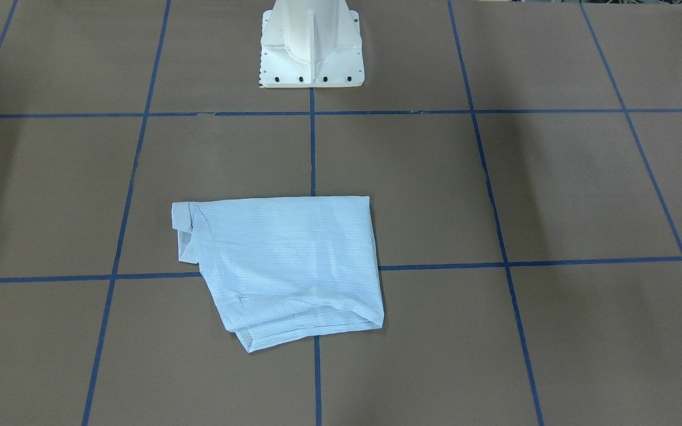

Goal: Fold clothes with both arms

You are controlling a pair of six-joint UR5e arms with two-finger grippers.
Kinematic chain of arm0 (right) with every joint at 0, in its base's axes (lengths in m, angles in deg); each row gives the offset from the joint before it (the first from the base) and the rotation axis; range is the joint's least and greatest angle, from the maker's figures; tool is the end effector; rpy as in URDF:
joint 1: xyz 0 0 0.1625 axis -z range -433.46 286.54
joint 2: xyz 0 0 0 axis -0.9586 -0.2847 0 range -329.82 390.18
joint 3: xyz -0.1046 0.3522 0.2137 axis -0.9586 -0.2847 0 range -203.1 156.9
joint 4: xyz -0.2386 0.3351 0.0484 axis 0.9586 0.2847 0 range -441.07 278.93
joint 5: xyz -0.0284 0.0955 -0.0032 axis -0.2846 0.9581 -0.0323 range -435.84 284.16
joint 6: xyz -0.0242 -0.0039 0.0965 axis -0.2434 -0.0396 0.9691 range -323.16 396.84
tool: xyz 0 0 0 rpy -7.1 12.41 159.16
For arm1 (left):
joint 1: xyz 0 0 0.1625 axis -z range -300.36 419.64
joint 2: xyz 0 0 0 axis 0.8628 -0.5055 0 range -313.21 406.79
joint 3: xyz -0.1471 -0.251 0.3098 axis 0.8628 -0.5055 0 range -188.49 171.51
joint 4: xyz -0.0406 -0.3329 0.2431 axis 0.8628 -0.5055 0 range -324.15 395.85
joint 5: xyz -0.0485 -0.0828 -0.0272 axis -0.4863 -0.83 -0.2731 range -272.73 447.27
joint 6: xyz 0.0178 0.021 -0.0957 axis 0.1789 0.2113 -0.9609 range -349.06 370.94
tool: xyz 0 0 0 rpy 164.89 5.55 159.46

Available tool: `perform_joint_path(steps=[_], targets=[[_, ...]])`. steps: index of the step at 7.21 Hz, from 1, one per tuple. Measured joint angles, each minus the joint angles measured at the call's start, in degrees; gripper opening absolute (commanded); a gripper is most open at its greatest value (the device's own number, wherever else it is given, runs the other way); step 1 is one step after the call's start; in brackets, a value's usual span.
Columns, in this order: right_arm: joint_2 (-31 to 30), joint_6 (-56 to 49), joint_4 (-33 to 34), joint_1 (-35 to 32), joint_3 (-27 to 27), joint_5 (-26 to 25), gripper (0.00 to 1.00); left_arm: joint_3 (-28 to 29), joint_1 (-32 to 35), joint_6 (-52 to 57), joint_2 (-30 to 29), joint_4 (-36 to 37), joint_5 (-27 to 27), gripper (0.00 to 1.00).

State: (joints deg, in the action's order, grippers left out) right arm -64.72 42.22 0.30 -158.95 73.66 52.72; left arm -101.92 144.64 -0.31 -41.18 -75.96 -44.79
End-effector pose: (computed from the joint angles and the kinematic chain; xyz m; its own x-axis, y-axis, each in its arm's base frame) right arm 0.0343 -0.4720 0.6317 0.7744 -0.0819 0.6274 0.0047 0.9923 0.1238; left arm -0.0229 -0.5018 0.6062 0.7184 0.1427 -0.6808 0.0613 0.9619 0.2664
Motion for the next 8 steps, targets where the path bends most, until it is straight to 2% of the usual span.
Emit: perform_joint_path(steps=[2, 4, 8], targets=[[0.54, 0.04, 2.58, 0.45, 0.34, 1.59, 1.0, -0.12, 0.06, 0.15, -1.47, 4.7, -0.09, 1.0], [0.74, 0.06, 3.67, 0.7, 0.2, 4.33, 1.0, -0.15, 0.07, 0.16, -1.45, 5.25, -0.12, 1.0], [0.78, 0.07, 3.72, 1.01, 0.25, 4.85, 1.0, 0.09, 0.07, 0.04, -1.49, 5.29, -0.11, 1.0]])
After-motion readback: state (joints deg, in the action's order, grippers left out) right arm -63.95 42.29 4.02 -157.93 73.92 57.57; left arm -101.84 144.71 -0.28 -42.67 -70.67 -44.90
